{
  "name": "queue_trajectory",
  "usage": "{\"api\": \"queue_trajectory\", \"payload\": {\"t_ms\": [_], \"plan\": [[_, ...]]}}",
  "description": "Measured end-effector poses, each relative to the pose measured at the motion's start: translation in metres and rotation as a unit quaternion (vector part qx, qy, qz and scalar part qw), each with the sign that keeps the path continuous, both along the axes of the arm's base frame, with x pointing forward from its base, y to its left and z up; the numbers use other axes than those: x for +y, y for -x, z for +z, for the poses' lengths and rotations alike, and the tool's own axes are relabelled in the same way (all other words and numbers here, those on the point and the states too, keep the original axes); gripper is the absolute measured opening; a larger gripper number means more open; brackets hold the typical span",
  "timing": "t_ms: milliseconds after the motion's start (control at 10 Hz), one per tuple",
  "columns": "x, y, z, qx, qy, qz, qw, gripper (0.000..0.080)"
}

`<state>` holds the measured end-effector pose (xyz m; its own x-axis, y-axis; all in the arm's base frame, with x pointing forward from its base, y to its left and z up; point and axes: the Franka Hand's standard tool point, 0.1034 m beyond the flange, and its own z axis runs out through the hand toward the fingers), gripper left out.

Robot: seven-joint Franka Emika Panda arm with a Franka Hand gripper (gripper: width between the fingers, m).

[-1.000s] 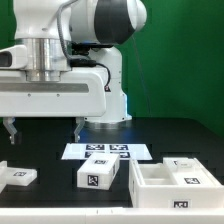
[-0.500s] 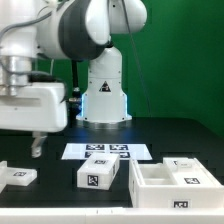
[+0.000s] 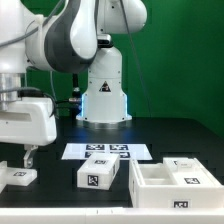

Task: Assemble cabinet

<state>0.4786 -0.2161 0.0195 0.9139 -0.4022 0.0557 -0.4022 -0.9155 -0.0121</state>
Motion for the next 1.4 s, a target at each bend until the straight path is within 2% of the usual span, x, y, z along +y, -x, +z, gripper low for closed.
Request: {"api": "queue_trajectory", "payload": {"t_ms": [100, 300, 400, 500, 700, 800, 900, 1000, 1100, 1300, 1400], "plan": [[0.000, 0.003, -0.006, 0.004, 0.002, 0.001, 1.000, 0.0796], [0.000, 0.004, -0.008, 0.006, 0.001, 0.001, 1.000, 0.0768], [0.000, 0.004, -0.008, 0.006, 0.001, 0.001, 1.000, 0.0602], [0.000, 0.004, -0.008, 0.006, 0.001, 0.001, 1.000, 0.0602], [0.000, 0.004, -0.008, 0.007, 0.001, 0.001, 1.000, 0.0298], [0.000, 0.004, -0.009, 0.007, 0.001, 0.001, 1.000, 0.0298], [0.000, 0.004, -0.009, 0.007, 0.001, 0.001, 1.000, 0.0121], [0.001, 0.004, -0.008, 0.007, 0.001, 0.002, 1.000, 0.0121], [0.002, 0.004, -0.007, 0.007, 0.001, 0.003, 1.000, 0.0064], [0.029, 0.005, 0.020, 0.000, -0.016, 0.019, 1.000, 0.0064], [0.047, 0.007, 0.042, -0.007, -0.028, 0.028, 0.999, 0.0064]]}}
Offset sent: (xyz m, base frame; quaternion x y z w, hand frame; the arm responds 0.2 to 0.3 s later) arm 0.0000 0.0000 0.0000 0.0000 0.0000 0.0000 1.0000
